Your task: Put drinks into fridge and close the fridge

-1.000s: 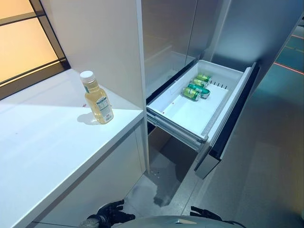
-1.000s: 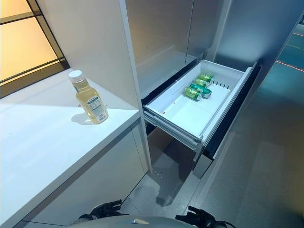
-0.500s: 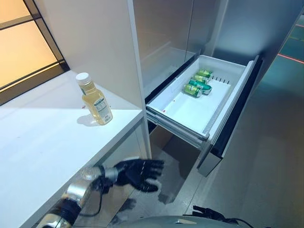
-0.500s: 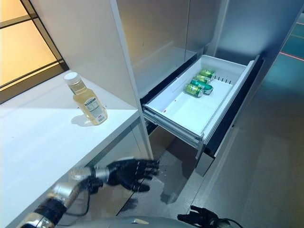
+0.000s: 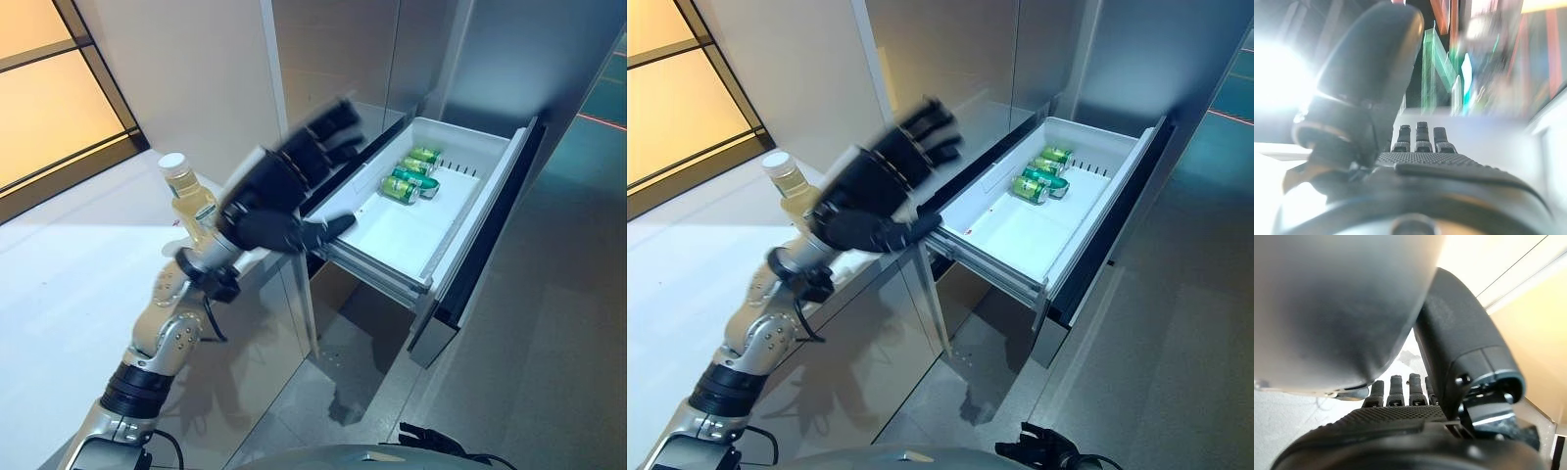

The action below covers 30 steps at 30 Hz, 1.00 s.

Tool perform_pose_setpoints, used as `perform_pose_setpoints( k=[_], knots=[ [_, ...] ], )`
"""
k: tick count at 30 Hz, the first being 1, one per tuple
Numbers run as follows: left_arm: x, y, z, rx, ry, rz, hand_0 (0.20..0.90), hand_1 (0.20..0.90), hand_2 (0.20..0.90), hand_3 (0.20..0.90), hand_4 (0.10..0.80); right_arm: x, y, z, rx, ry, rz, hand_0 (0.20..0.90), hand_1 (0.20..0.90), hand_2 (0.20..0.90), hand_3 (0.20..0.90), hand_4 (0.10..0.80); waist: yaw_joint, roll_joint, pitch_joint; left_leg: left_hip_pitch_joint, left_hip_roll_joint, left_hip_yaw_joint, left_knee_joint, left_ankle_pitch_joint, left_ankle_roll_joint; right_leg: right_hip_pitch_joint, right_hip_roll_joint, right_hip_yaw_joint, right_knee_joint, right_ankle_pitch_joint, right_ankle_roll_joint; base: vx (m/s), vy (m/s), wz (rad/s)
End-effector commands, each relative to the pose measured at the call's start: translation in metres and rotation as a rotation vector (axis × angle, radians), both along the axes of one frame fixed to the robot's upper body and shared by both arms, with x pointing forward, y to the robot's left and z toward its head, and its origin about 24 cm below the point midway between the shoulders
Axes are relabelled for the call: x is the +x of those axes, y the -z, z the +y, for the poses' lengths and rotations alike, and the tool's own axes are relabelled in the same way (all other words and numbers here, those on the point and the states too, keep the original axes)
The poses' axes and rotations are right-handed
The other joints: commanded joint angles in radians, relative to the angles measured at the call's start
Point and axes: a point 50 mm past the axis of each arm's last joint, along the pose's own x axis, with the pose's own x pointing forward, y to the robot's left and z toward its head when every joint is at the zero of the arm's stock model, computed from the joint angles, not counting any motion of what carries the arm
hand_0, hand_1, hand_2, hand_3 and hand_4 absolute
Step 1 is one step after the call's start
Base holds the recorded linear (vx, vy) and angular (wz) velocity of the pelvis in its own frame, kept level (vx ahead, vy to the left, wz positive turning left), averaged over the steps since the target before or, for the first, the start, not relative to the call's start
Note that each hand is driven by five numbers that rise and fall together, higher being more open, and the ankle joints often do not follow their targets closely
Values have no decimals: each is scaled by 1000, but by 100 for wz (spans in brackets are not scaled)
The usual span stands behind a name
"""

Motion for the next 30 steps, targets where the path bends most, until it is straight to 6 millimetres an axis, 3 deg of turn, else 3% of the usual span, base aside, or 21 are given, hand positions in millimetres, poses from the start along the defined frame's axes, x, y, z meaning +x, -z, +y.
perform_pose_setpoints(
  k=[1, 5, 11, 17, 30],
  knots=[
    [-17, -71, 25, -107, -327, -439, 900, 900, 900, 900, 800, -3, 4, 16, 28, -35, 7, 900, 900, 900, 900, 800, 26, 8, -30, 29, -41, 0, 5, -141, 40, -80, 68, -13, 100, -58, -3, 16, -11, 6],
    [-22, -86, 41, -95, -593, -548, 900, 900, 900, 900, 800, -2, 4, 18, 34, -36, 12, 900, 900, 900, 900, 800, 31, 0, -37, 29, -38, -1, 6, -140, 36, -78, 73, -16, 103, -67, -10, 8, -7, 2],
    [-15, -90, 51, -48, -780, -532, 900, 900, 900, 900, 800, 0, 4, 18, 33, -38, 18, 900, 900, 900, 900, 800, 32, -2, -40, 31, -35, 5, 6, -139, 33, -77, 77, -14, 107, -72, -15, 5, 0, 1],
    [-1, -75, 68, -38, -873, -391, 900, 900, 900, 900, 800, 0, 4, 16, 31, -39, 25, 900, 900, 900, 900, 800, 34, -5, -35, 35, -33, 12, 9, -141, 32, -75, 79, -8, 111, -76, -16, 0, 0, 0],
    [13, -49, 83, -5, -994, -245, 900, 900, 900, 900, 800, 5, 2, 12, 25, -50, 25, 900, 900, 900, 900, 800, 33, -7, -25, 39, -33, 14, 14, -140, 31, -72, 79, -3, 118, -79, -15, 0, 0, 0]
  ],
)
